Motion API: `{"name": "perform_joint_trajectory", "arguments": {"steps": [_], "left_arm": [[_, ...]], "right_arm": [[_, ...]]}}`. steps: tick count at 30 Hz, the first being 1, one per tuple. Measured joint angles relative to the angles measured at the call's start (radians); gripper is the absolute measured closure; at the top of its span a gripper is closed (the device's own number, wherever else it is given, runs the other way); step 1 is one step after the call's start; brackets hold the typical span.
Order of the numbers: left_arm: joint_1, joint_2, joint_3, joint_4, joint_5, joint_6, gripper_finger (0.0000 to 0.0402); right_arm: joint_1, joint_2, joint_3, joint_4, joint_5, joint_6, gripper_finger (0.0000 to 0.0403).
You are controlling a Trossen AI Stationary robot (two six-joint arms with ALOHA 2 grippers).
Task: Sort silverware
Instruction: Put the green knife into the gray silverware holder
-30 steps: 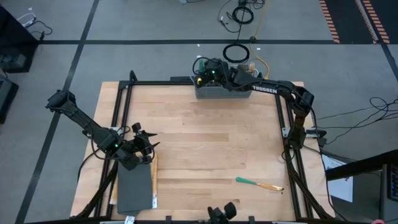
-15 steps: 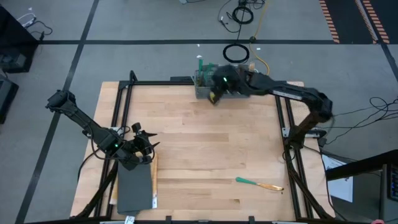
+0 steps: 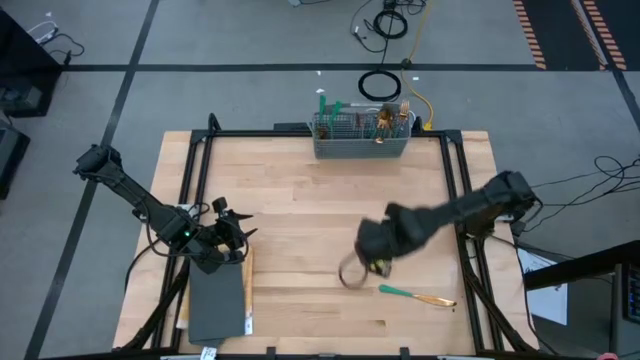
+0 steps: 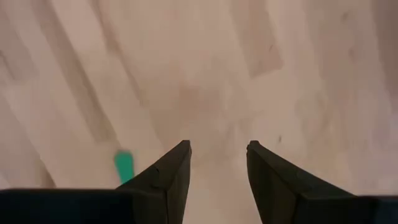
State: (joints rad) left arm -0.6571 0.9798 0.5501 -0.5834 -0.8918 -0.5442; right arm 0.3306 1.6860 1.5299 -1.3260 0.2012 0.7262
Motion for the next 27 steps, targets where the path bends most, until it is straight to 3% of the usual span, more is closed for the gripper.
{"name": "perform_joint_trajectory", "arguments": {"steps": [6, 15, 27], "left_arm": [[0.000, 0.000, 0.000, 0.001, 0.001, -0.023, 0.0212], [0.000, 0.000, 0.000, 0.001, 0.005, -0.027, 0.0212], [0.000, 0.000, 0.000, 0.007, 0.006, -0.028, 0.0212]], "right_arm": [[0.164, 0.121, 0.000, -0.024, 0.004, 0.097, 0.0258], [0.236, 0.296, 0.000, -0.038, -0.078, 0.076, 0.0232], [0.306, 0.289, -0.059, -0.002, -0.090, 0.104, 0.0222]]}}
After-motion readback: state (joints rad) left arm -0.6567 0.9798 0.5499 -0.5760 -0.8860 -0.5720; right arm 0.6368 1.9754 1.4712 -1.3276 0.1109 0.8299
